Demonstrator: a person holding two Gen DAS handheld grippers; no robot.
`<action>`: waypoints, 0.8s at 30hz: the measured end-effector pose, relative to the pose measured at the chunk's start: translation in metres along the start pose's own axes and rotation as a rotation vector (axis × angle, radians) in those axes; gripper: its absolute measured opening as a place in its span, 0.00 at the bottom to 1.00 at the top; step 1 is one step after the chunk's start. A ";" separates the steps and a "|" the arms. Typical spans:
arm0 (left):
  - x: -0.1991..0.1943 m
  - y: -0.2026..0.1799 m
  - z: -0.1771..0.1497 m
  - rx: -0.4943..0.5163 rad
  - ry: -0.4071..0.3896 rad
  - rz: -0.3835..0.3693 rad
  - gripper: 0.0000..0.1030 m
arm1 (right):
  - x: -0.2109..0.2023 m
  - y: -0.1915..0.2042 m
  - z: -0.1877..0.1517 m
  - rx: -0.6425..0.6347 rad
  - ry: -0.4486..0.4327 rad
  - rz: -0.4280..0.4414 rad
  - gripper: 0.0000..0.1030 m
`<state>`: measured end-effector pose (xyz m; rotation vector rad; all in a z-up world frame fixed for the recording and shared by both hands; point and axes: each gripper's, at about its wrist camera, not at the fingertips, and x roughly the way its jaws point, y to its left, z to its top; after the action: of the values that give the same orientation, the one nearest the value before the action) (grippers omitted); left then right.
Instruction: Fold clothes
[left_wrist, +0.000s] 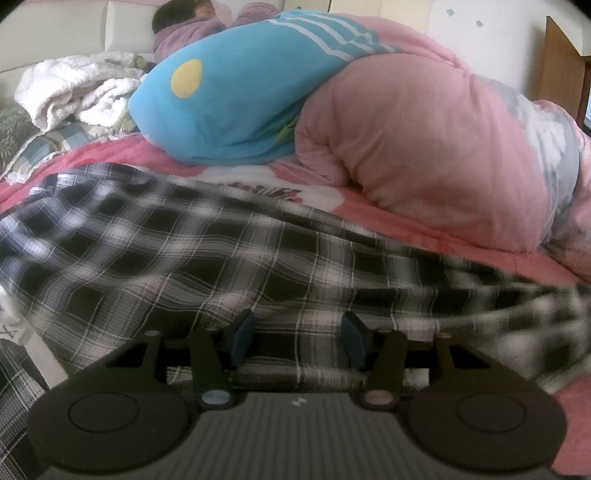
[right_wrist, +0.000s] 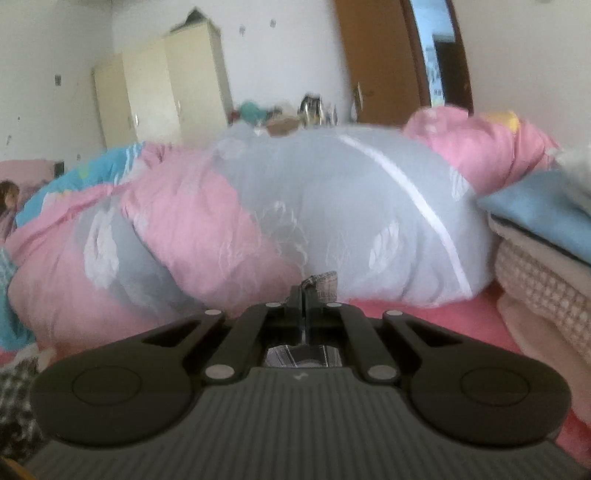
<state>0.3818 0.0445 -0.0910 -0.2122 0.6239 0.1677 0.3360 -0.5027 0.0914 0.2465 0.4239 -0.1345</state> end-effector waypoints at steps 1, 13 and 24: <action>0.000 0.001 0.000 -0.003 0.001 0.000 0.51 | 0.002 -0.006 -0.005 0.029 0.039 0.001 0.00; 0.002 0.002 0.001 0.005 0.002 0.004 0.51 | 0.027 -0.053 -0.119 0.198 0.430 -0.097 0.10; 0.003 0.000 0.001 0.015 0.002 0.012 0.52 | 0.085 -0.008 -0.065 0.036 0.244 -0.047 0.65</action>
<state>0.3849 0.0448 -0.0923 -0.1940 0.6284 0.1741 0.3861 -0.5001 -0.0039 0.2902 0.6707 -0.1591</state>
